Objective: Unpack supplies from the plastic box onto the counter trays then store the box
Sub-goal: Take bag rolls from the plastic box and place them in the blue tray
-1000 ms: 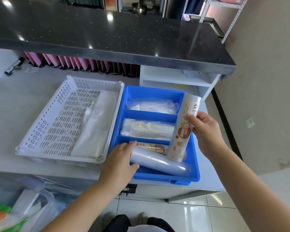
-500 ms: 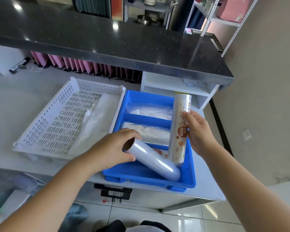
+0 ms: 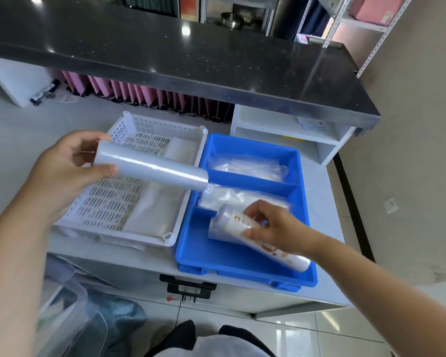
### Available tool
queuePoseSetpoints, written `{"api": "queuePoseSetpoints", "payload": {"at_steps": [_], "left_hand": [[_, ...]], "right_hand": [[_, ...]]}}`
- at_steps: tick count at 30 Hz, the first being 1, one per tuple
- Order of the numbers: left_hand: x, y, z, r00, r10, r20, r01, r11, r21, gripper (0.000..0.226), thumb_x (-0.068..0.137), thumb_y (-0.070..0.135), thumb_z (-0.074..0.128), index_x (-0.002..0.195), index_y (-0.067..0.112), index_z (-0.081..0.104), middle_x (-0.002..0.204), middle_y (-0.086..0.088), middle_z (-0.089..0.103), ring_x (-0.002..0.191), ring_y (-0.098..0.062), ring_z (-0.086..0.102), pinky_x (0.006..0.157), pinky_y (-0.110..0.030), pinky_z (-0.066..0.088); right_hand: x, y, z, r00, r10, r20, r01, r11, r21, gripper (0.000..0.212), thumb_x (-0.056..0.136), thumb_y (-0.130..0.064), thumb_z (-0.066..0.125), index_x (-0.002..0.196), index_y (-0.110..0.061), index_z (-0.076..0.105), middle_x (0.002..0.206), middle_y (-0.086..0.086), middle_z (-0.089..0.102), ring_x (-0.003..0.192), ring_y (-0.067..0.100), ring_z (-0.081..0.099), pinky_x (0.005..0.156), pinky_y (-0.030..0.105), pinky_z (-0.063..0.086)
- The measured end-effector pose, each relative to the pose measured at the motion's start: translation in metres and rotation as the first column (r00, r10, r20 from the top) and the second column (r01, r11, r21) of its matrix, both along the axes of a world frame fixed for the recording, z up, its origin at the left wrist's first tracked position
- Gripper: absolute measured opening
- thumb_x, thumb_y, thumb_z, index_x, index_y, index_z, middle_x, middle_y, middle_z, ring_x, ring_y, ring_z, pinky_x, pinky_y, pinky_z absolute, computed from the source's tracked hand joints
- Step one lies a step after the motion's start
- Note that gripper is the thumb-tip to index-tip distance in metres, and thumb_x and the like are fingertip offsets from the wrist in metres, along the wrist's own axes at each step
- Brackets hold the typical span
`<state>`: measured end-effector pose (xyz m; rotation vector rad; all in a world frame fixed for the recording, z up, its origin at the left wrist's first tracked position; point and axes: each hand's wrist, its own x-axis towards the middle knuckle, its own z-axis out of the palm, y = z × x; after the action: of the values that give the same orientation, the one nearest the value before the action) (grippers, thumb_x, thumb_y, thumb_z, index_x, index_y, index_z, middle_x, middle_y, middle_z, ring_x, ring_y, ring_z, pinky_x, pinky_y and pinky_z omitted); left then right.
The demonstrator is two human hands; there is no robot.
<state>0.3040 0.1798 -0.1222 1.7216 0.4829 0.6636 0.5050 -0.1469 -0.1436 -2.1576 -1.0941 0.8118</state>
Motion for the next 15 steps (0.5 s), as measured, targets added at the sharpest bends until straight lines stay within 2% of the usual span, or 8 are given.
{"api": "queuePoseSetpoints", "payload": {"at_steps": [2, 4, 6, 9, 13, 15], "left_hand": [[0.001, 0.0, -0.006, 1.0, 0.025, 0.007, -0.025, 1.0, 0.003, 0.054, 0.068, -0.001, 0.074, 0.104, 0.038, 0.063, 0.097, 0.016, 0.067, 0.092, -0.009, 0.06, 0.069, -0.012, 0.053], [0.004, -0.005, -0.009, 0.999, 0.027, 0.026, -0.027, 1.0, -0.009, 0.055, 0.07, -0.005, 0.071, 0.103, 0.038, 0.063, 0.099, 0.013, 0.066, 0.092, -0.009, 0.06, 0.071, -0.012, 0.053], [0.006, -0.009, -0.01, 0.999, 0.021, 0.037, -0.02, 1.0, -0.023, 0.055, 0.07, -0.004, 0.071, 0.105, 0.038, 0.063, 0.101, 0.011, 0.065, 0.092, -0.007, 0.061, 0.072, -0.013, 0.053], [0.009, -0.013, -0.011, 0.999, 0.007, 0.035, -0.006, 0.999, -0.033, 0.054, 0.072, -0.004, 0.071, 0.107, 0.036, 0.063, 0.1, 0.012, 0.066, 0.088, -0.003, 0.062, 0.07, -0.013, 0.053], [0.017, -0.025, -0.01, 1.0, -0.004, 0.02, 0.005, 0.998, -0.062, 0.053, 0.073, -0.002, 0.071, 0.107, 0.038, 0.063, 0.097, 0.018, 0.068, 0.085, 0.002, 0.062, 0.066, -0.011, 0.051], [0.023, -0.036, -0.012, 1.0, -0.008, -0.007, 0.008, 0.997, -0.077, 0.052, 0.07, 0.003, 0.074, 0.106, 0.04, 0.063, 0.096, 0.02, 0.068, 0.085, 0.002, 0.062, 0.066, -0.013, 0.051]], "right_hand": [[-0.011, 0.002, -0.013, 0.997, 0.059, 0.058, -0.054, 0.995, -0.083, 0.037, 0.08, -0.032, 0.071, 0.111, -0.022, 0.054, 0.103, -0.005, 0.058, 0.085, 0.012, 0.054, 0.071, 0.018, 0.045], [-0.02, 0.003, -0.024, 0.97, 0.122, 0.21, -0.089, 0.983, -0.161, 0.044, 0.078, -0.041, 0.07, 0.116, -0.026, 0.054, 0.109, -0.005, 0.059, 0.089, 0.014, 0.056, 0.069, 0.019, 0.044], [-0.024, 0.004, -0.035, 0.885, 0.246, 0.395, -0.2, 0.968, -0.153, 0.047, 0.078, -0.043, 0.069, 0.118, -0.022, 0.057, 0.112, -0.001, 0.062, 0.1, 0.019, 0.056, 0.078, 0.028, 0.047], [-0.024, 0.003, -0.045, 0.767, 0.342, 0.543, -0.316, 0.938, -0.143, 0.043, 0.079, -0.043, 0.068, 0.113, -0.017, 0.063, 0.107, 0.003, 0.064, 0.1, 0.023, 0.051, 0.083, 0.037, 0.048], [-0.02, 0.002, -0.049, 0.757, 0.336, 0.56, -0.321, 0.938, -0.13, 0.036, 0.081, -0.04, 0.067, 0.108, -0.017, 0.067, 0.101, 0.006, 0.06, 0.094, 0.026, 0.052, 0.081, 0.036, 0.048], [-0.018, -0.001, -0.045, 0.831, 0.256, 0.494, -0.274, 0.961, -0.036, 0.03, 0.08, -0.03, 0.071, 0.106, -0.015, 0.069, 0.098, 0.006, 0.063, 0.09, 0.025, 0.057, 0.077, 0.031, 0.047]]}}
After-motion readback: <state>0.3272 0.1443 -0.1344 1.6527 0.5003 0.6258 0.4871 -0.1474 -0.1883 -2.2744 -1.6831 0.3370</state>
